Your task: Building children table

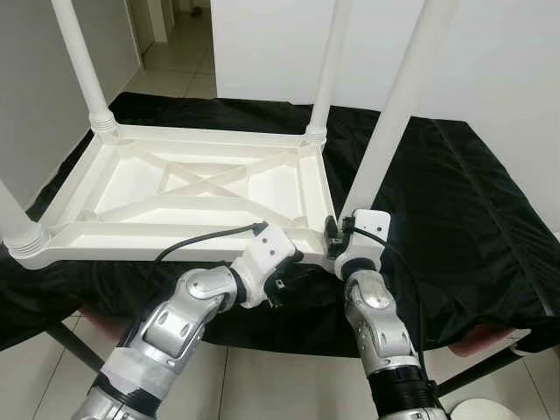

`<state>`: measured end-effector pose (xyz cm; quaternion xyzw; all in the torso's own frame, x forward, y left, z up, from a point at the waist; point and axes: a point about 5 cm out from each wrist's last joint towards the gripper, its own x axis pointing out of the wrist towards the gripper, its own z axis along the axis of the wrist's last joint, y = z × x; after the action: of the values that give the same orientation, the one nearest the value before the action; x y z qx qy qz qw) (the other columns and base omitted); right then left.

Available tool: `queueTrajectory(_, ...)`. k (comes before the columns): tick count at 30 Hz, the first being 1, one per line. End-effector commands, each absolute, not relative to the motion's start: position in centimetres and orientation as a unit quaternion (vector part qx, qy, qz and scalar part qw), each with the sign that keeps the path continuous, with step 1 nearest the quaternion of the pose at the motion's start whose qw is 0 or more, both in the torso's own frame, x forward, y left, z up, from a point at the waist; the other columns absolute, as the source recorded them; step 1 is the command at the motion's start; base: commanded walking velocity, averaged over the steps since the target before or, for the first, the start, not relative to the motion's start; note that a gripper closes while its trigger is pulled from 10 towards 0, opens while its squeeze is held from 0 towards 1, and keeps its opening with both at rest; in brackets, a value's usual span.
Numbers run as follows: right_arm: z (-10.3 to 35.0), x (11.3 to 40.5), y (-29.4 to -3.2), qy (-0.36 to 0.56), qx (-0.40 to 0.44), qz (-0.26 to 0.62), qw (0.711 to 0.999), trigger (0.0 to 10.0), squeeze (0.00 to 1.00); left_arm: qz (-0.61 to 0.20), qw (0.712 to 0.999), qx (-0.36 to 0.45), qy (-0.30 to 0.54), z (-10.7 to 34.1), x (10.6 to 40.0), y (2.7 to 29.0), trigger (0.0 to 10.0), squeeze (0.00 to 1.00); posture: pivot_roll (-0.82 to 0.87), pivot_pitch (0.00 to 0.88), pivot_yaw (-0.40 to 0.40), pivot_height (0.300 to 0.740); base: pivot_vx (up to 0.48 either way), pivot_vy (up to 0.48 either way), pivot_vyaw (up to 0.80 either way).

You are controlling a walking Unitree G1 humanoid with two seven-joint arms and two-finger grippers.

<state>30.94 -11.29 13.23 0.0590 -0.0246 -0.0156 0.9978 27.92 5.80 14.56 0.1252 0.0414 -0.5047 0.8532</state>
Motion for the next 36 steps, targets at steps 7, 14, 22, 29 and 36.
queueTrajectory(7, 13.5, 30.8, -12.7, -0.027, 0.056, 0.014, 0.998, 10.0, 0.41, -0.513, 0.849, 0.118, 0.049, 14.5, 27.5, 5.8, 10.0, 0.00, 0.02, 0.000, -0.046, 0.740, 0.000, 0.000, 0.00)
queueTrajectory(14, 13.5, 30.9, -12.9, -0.010, 0.035, 0.122, 0.992, 10.0, 0.00, -0.515, 0.848, 0.118, 0.046, 14.7, 27.5, 5.8, 10.0, 0.00, 0.02, 0.000, -0.040, 0.740, 0.000, 0.000, 0.00)
queueTrajectory(22, 12.7, 32.1, -14.4, -0.002, -0.051, 0.251, 0.967, 10.0, 0.00, -0.528, 0.841, 0.111, 0.049, 15.0, 27.5, 5.5, 10.0, 0.00, 0.01, 0.000, -0.030, 0.740, 0.000, 0.000, 0.00)
queueTrajectory(29, 13.5, 33.7, -14.9, -0.008, -0.087, 0.284, 0.955, 10.0, 0.00, -0.529, 0.840, 0.111, 0.049, 15.2, 27.4, 5.3, 10.0, 0.00, 0.02, 0.000, -0.032, 0.740, 0.000, 0.000, 0.00)
queueTrajectory(36, 13.7, 34.6, -15.6, -0.005, -0.093, 0.299, 0.950, 6.2, 0.00, -0.523, 0.844, 0.110, 0.050, 15.3, 27.4, 5.5, 10.0, 0.00, 0.03, 0.004, -0.038, 0.740, 0.000, 0.000, 0.00)
